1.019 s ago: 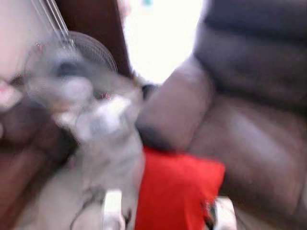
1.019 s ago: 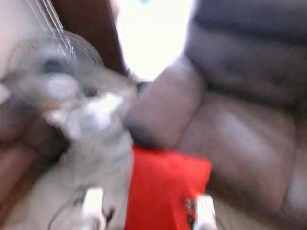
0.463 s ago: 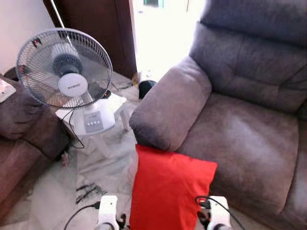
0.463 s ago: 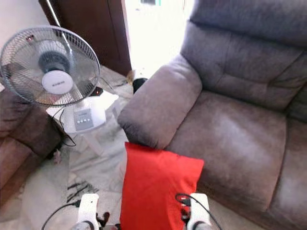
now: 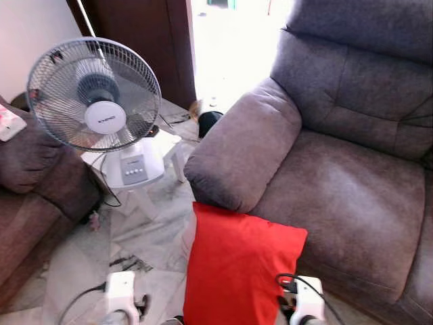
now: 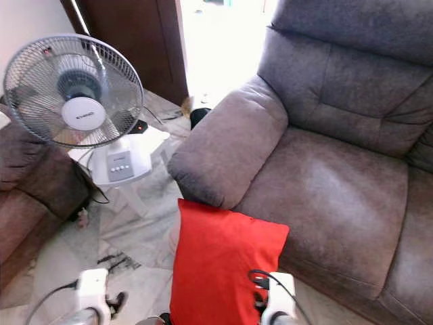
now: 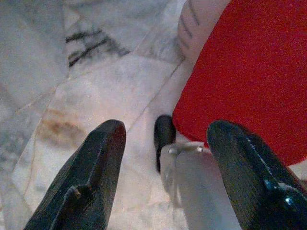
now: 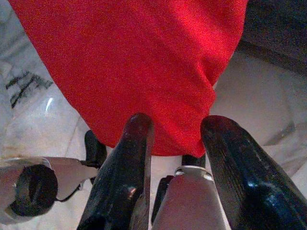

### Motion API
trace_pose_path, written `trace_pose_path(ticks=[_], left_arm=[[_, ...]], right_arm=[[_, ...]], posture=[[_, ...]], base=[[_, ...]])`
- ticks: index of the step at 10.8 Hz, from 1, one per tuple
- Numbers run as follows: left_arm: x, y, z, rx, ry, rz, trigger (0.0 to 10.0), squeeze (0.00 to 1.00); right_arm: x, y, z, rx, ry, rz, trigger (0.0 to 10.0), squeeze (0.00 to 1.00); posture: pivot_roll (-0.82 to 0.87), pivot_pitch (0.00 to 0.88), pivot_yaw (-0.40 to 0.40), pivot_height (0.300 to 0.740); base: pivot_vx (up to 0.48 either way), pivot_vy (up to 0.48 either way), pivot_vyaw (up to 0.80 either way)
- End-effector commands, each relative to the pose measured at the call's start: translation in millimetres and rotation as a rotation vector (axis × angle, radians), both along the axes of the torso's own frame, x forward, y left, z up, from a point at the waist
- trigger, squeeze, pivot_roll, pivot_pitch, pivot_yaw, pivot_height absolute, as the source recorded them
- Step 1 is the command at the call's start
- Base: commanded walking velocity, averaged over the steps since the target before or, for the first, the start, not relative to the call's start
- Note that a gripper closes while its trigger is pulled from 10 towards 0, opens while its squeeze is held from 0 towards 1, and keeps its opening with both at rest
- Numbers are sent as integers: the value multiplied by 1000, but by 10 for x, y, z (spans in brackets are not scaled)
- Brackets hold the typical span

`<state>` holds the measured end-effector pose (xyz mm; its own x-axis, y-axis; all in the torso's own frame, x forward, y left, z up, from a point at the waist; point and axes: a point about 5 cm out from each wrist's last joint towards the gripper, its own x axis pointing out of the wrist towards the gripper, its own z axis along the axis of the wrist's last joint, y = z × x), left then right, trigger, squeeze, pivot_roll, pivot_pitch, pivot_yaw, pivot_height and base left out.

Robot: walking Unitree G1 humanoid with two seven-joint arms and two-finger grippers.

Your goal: Move the pillow to the sofa from floor

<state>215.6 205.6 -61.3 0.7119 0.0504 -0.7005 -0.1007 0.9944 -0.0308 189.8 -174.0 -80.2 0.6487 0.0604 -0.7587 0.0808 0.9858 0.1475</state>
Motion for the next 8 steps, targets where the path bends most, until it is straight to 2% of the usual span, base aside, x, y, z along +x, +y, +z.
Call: trace_pose_path(ticks=[1,2,3,4,5,6,8], left_arm=[[70,73,64,-1,-44,25,10000,0],[145,54,114,-6,-80,18,10000,0],[276,8,215,-13,-161,10,10000,0],[465,-61,377,-25,-275,-1,10000,0],[562,-110,464,-32,-328,-9,10000,0],[694,-232,589,-39,-401,-45,10000,0],[728,-314,622,-42,-426,-66,10000,0]], right_arm=[[-64,-37,-25,1,5,-28,10000,0],[-57,-40,-17,-2,-9,-24,10000,0],[-43,-43,-2,-2,-37,-21,10000,0],[-21,-44,20,-1,-71,-4,10000,0],[-10,-49,32,0,-89,-2,10000,0],[10,-60,58,3,-129,-12,10000,0],[21,-63,72,3,-149,-7,10000,0]], posture=[[146,166,38,740],[145,164,38,740],[138,162,36,740],[141,164,32,740],[146,169,29,740],[148,174,26,740],[144,188,22,740]], base=[[0,0,0],[0,0,0],[0,0,0],[0,0,0],[0,0,0],[0,0,0],[0,0,0]])
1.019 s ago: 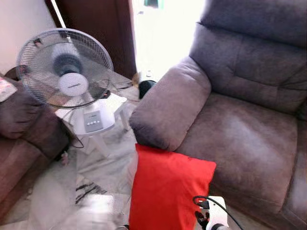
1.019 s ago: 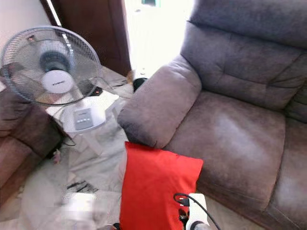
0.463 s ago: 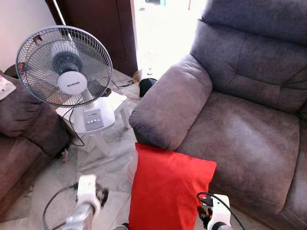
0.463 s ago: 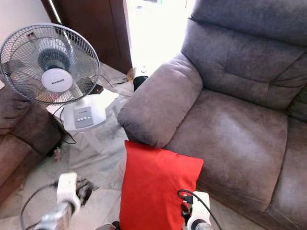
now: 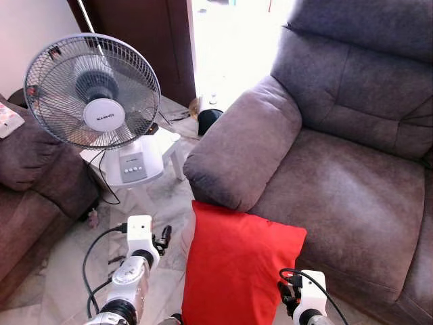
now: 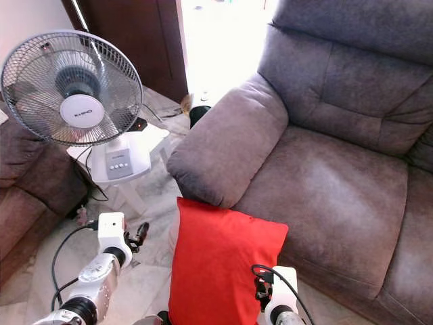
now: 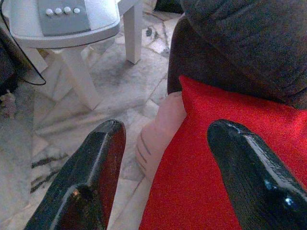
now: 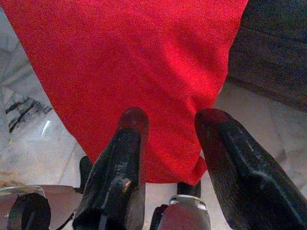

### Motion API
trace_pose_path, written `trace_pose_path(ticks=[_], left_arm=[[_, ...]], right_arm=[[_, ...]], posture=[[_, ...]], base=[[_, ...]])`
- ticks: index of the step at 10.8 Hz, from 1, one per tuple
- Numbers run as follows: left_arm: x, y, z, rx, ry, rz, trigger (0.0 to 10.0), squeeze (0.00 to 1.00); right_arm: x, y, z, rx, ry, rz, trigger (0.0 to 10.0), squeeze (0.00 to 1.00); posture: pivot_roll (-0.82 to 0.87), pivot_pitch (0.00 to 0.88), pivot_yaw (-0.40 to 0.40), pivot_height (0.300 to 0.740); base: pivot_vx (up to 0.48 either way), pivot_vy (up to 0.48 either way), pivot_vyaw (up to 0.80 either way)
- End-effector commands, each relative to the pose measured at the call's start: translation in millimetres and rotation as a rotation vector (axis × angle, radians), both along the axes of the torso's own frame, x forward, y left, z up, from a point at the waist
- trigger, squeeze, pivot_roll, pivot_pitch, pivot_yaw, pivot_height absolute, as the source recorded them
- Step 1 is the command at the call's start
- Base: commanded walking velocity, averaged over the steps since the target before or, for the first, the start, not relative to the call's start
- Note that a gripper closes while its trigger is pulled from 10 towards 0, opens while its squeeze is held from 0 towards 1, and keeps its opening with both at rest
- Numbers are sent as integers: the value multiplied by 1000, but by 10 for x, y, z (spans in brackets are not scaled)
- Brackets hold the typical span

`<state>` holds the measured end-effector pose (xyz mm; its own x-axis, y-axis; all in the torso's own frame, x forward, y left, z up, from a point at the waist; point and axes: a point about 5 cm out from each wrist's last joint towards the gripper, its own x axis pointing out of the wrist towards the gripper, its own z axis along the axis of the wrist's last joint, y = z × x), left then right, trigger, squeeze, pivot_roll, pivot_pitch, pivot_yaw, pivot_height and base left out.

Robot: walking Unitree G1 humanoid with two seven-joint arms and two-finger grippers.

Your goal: Move the pillow to the sofa from floor

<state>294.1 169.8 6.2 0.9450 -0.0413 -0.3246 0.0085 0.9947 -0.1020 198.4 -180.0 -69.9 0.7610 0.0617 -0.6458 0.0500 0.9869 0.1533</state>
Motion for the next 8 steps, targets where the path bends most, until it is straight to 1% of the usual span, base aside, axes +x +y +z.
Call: trace_pose_path(ticks=[1,4,7,8], left_arm=[[-62,43,-56,9,20,13,10000,0],[-63,80,-50,10,13,30,10000,0],[-27,92,-11,9,-4,38,10000,0],[-12,95,8,8,-15,39,10000,0]], right_arm=[[-64,-4,-31,10,11,-13,10000,0],[-58,-8,-25,19,4,-17,10000,0],[-52,-10,-17,22,-9,-23,10000,0],[753,128,508,10,-226,21,10000,0]], posture=[[145,191,21,740],[148,193,19,740],[149,196,19,740],[151,197,19,740]], base=[[0,0,0],[0,0,0],[0,0,0],[0,0,0]])
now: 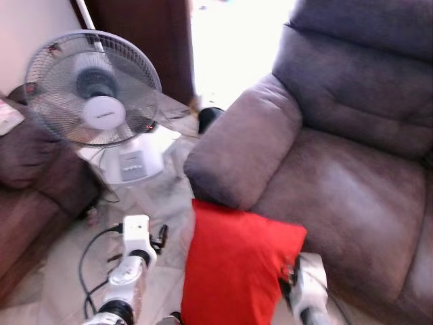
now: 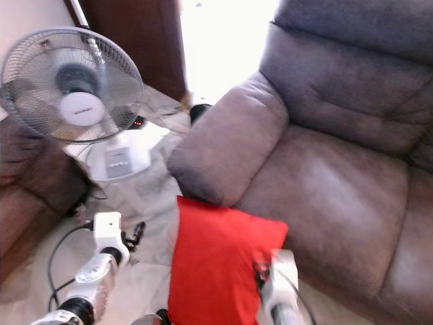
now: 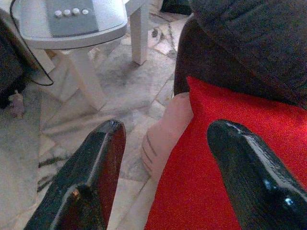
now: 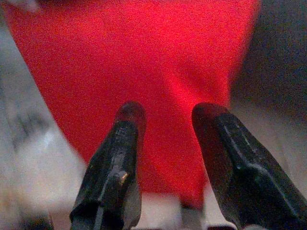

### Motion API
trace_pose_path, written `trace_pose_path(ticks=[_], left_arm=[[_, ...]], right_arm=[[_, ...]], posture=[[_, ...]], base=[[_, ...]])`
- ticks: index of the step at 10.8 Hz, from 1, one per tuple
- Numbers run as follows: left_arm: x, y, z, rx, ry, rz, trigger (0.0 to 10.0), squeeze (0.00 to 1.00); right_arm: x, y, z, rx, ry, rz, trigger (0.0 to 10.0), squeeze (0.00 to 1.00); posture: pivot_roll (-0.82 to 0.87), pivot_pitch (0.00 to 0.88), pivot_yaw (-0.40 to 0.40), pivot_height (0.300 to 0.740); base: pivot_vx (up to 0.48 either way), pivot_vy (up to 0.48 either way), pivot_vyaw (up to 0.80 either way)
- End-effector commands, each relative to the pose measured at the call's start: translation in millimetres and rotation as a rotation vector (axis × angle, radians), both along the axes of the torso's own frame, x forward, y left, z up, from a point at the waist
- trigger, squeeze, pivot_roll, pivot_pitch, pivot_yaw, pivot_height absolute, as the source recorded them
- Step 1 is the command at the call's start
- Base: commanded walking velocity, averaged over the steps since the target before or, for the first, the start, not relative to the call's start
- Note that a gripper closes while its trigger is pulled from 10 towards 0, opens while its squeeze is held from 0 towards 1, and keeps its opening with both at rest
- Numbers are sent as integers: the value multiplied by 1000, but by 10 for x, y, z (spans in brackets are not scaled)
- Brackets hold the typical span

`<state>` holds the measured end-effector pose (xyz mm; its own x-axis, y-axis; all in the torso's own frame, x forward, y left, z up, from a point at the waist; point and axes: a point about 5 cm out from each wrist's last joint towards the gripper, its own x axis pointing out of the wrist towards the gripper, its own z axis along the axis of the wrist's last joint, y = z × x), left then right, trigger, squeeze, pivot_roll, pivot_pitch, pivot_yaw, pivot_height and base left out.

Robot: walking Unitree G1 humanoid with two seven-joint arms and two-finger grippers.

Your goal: Move the pillow to the sofa from floor

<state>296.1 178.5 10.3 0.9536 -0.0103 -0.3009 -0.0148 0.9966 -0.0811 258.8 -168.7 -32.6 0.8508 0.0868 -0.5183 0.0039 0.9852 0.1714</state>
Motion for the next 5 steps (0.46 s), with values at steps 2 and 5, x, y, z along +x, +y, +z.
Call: trace_pose_path(ticks=[2,5], left_arm=[[-12,-1,-10,-13,-1,5,10000,0],[56,71,129,32,-92,29,10000,0]], right_arm=[[501,-5,488,-27,-206,-2,10000,0],[639,18,681,-65,-305,26,10000,0]], posture=[[150,197,20,740],[154,190,21,740]], base=[[0,0,0],[0,0,0]])
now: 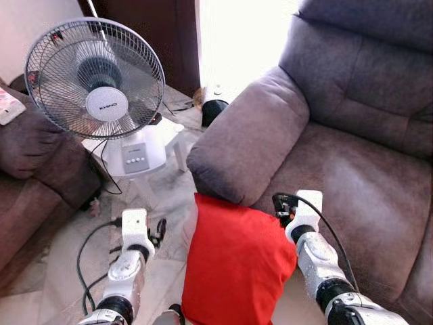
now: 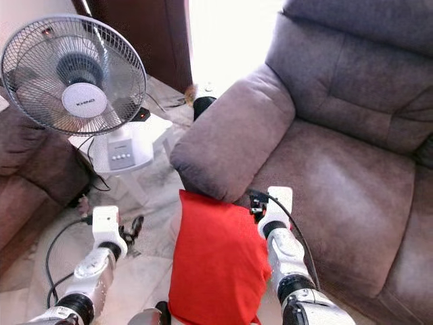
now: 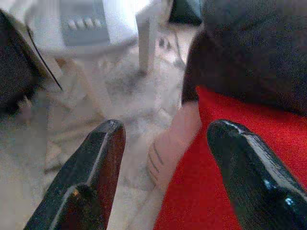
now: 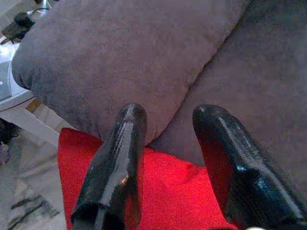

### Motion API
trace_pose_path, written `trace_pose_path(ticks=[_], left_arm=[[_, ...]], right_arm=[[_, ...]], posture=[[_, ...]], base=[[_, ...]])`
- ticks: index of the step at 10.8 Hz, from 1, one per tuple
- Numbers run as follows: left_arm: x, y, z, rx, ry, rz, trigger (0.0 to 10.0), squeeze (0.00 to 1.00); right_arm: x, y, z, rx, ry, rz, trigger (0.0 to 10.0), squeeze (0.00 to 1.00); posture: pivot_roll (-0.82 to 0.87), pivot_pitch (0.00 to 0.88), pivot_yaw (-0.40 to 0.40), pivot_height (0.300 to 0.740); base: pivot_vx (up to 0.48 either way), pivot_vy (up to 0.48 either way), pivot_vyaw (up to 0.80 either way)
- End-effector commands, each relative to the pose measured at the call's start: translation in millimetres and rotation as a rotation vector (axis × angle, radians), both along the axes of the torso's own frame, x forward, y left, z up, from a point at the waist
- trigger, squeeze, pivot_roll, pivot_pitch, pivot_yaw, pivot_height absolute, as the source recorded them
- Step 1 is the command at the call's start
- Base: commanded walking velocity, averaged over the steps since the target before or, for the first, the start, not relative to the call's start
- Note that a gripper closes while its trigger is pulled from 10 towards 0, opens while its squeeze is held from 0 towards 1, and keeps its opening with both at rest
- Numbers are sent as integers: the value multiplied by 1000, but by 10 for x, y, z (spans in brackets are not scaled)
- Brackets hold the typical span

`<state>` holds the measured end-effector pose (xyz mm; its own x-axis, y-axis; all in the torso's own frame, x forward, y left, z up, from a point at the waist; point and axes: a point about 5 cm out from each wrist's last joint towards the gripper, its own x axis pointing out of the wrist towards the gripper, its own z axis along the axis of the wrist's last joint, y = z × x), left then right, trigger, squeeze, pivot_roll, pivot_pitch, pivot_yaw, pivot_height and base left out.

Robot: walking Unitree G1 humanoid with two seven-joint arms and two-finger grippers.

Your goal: Move the pillow to the sofa from floor

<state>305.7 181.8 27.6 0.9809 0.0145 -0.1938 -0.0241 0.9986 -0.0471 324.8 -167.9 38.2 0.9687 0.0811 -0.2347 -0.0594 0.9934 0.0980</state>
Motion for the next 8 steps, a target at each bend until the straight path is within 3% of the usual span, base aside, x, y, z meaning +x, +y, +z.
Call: trace_pose_path(ticks=[1,2,3,5,7,8], left_arm=[[12,85,96,59,-72,17,10000,0],[120,137,575,105,-337,38,10000,0],[89,98,710,132,-413,21,10000,0],[-43,5,723,194,-452,-32,10000,0],[-124,-24,579,148,-387,-14,10000,0],[-91,-63,601,140,-386,-29,10000,0]], right_arm=[[-18,15,3,-30,-25,11,10000,0],[-40,-63,114,-24,-157,-7,10000,0],[-69,-140,150,-36,-201,-26,10000,0],[-157,-218,247,-62,-302,-13,10000,0],[-239,-291,207,-73,-300,-40,10000,0],[-213,-218,183,-69,-281,-34,10000,0]], posture=[[155,190,23,740],[153,181,22,740],[163,172,20,740],[152,156,20,740],[140,141,22,740],[146,135,25,740]], base=[[0,0,0],[0,0,0],[0,0,0],[0,0,0],[0,0,0],[0,0,0]])
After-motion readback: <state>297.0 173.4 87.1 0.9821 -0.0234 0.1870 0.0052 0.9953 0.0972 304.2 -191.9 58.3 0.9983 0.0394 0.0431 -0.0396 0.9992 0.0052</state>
